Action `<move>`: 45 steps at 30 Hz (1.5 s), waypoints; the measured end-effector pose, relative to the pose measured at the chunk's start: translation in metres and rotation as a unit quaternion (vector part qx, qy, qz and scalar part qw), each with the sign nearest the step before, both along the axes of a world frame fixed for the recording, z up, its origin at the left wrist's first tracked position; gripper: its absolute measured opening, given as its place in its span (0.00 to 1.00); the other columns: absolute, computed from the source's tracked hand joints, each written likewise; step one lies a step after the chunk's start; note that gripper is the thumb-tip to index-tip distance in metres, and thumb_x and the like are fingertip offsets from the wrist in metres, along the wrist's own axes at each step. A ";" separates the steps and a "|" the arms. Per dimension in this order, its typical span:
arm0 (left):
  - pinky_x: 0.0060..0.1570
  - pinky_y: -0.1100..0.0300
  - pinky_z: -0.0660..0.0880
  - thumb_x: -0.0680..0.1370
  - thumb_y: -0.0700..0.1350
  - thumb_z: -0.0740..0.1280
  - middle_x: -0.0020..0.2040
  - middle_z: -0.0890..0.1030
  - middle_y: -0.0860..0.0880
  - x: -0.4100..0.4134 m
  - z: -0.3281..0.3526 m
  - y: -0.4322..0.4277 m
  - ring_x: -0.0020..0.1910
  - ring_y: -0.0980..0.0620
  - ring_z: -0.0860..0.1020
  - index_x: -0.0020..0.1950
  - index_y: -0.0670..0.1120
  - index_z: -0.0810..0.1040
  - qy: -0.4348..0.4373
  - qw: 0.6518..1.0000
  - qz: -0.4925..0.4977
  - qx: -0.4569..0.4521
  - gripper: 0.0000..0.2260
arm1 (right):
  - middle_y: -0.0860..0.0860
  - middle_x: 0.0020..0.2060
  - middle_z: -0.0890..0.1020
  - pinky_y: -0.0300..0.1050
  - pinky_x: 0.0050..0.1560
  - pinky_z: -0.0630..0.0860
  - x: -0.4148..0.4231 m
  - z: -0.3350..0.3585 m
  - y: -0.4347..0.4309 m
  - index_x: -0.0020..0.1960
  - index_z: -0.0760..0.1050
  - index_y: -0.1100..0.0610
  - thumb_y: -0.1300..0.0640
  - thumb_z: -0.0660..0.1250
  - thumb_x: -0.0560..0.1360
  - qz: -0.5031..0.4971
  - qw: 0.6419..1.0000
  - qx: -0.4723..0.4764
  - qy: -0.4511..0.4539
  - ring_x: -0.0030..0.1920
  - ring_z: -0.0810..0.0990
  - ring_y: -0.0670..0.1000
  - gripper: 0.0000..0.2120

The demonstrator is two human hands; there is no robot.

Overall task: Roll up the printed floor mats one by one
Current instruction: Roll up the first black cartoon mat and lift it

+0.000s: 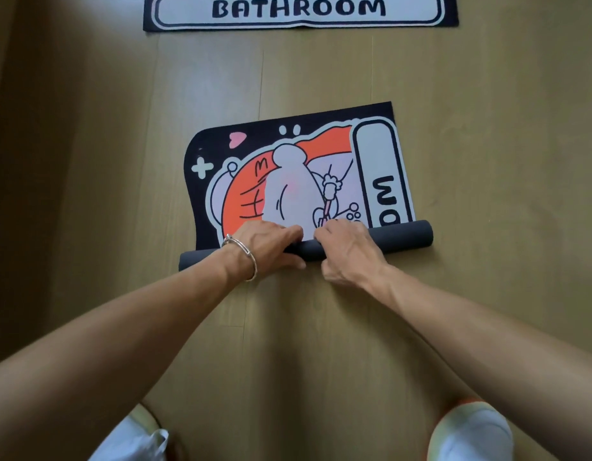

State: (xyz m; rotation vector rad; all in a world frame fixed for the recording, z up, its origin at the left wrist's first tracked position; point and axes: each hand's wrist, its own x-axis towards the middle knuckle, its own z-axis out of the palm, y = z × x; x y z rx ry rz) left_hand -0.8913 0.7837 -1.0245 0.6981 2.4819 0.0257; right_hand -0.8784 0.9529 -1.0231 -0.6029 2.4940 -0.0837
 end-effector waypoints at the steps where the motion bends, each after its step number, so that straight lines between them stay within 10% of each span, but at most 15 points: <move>1: 0.37 0.57 0.70 0.76 0.65 0.59 0.48 0.81 0.48 0.000 -0.001 0.000 0.43 0.48 0.77 0.60 0.50 0.70 -0.014 1.000 0.008 -0.003 0.22 | 0.53 0.56 0.73 0.52 0.63 0.64 0.005 -0.002 0.001 0.61 0.68 0.56 0.57 0.61 0.71 0.013 1.000 0.005 0.016 0.56 0.70 0.54 0.19; 7: 0.38 0.57 0.68 0.76 0.63 0.60 0.44 0.77 0.50 0.004 -0.003 0.000 0.41 0.50 0.73 0.58 0.49 0.72 -0.121 0.990 0.068 0.001 0.20 | 0.54 0.59 0.68 0.53 0.61 0.62 0.025 -0.008 0.003 0.70 0.56 0.53 0.51 0.64 0.73 0.081 0.994 0.045 0.051 0.58 0.69 0.55 0.29; 19: 0.48 0.54 0.71 0.73 0.61 0.64 0.59 0.69 0.47 0.040 -0.014 0.013 0.53 0.46 0.70 0.62 0.46 0.66 0.053 0.995 0.084 -0.027 0.25 | 0.53 0.56 0.73 0.54 0.57 0.68 -0.016 0.002 -0.014 0.61 0.65 0.56 0.51 0.67 0.73 0.069 0.993 0.057 -0.077 0.57 0.72 0.55 0.22; 30: 0.43 0.57 0.68 0.78 0.51 0.60 0.55 0.70 0.45 0.036 -0.009 0.016 0.50 0.47 0.72 0.58 0.45 0.67 0.049 0.996 0.072 -0.019 0.14 | 0.54 0.57 0.69 0.49 0.55 0.66 0.008 -0.002 0.007 0.66 0.60 0.54 0.54 0.67 0.72 0.095 0.992 0.048 0.064 0.55 0.70 0.55 0.26; 40: 0.53 0.48 0.67 0.76 0.54 0.63 0.57 0.71 0.46 0.035 -0.004 0.024 0.53 0.44 0.72 0.61 0.49 0.63 0.034 0.994 0.072 -0.073 0.18 | 0.53 0.53 0.74 0.47 0.44 0.69 -0.007 0.007 -0.007 0.59 0.65 0.56 0.55 0.66 0.71 0.007 0.991 0.015 -0.135 0.47 0.73 0.54 0.19; 45: 0.51 0.47 0.69 0.79 0.46 0.60 0.59 0.70 0.45 0.030 0.002 0.032 0.58 0.44 0.69 0.62 0.47 0.65 -0.003 0.993 0.073 -0.093 0.13 | 0.53 0.54 0.70 0.47 0.48 0.65 0.017 -0.001 0.000 0.62 0.64 0.56 0.54 0.67 0.70 0.035 0.999 0.016 -0.018 0.50 0.71 0.53 0.23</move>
